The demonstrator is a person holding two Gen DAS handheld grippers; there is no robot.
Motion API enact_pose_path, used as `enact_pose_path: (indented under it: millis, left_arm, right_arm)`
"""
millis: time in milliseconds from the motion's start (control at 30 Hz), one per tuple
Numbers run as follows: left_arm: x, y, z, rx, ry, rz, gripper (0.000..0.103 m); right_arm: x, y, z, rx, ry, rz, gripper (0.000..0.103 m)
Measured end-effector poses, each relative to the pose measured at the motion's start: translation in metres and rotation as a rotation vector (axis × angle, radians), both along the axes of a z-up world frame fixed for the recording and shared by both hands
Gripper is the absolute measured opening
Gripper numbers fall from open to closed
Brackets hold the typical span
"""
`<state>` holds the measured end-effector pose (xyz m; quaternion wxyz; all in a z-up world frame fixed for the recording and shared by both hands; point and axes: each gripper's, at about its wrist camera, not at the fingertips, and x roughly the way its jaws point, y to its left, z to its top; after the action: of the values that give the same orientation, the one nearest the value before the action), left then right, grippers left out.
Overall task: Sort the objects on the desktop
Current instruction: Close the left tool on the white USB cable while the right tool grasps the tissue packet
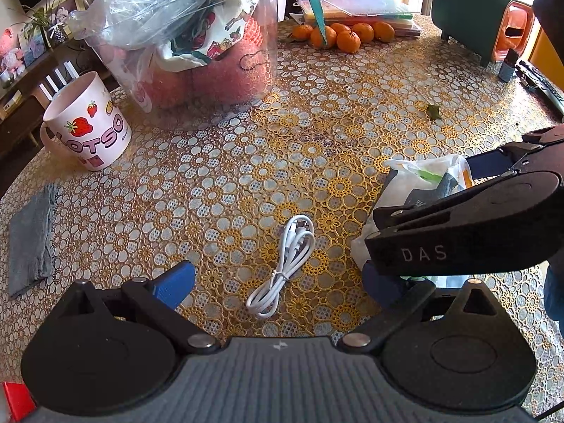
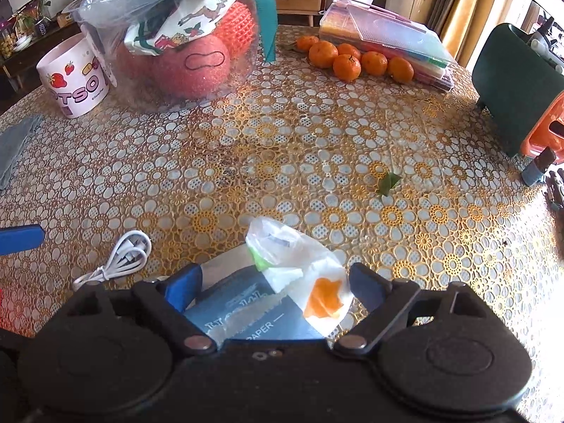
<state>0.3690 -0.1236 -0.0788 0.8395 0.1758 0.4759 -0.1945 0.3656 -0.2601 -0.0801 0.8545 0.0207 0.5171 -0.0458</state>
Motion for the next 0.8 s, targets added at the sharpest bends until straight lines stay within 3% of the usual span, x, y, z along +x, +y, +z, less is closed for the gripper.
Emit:
enact_pose_path:
  millis: [200,267,400,467,567,633,733,800]
  left_arm:
    - [0.006,0.000,-0.010,0.013,0.013,0.008,0.097]
    - [0.008,-0.001,-0.013,0.014,0.024,0.008,0.086]
    - [0.010,-0.001,-0.014,-0.011,0.028,0.013,0.079]
    - [0.010,-0.001,-0.013,-0.036,0.036,0.012,0.056]
    - [0.008,-0.002,-0.011,-0.061,0.051,0.011,0.036]
    - [0.005,-0.003,-0.010,-0.060,0.046,0.008,0.030]
    - [-0.001,-0.005,-0.009,-0.051,0.040,0.013,0.013]
    - [-0.005,-0.006,-0.007,-0.049,0.036,0.006,0.011]
  right_arm:
    - [0.001,-0.001,0.001,-0.020,-0.011,0.031,0.073]
    - [0.000,-0.002,0.002,-0.021,-0.018,0.034,0.067]
    - [-0.001,-0.005,0.004,-0.023,-0.034,0.048,0.058]
    - [-0.002,-0.005,0.005,-0.023,-0.041,0.054,0.054]
    - [-0.002,-0.005,0.006,-0.032,-0.054,0.059,0.045]
    - [-0.003,-0.008,0.008,-0.022,-0.057,0.057,0.042]
    - [-0.006,-0.009,0.010,-0.022,-0.069,0.071,0.035]
    - [-0.008,-0.011,0.012,-0.011,-0.071,0.081,0.031]
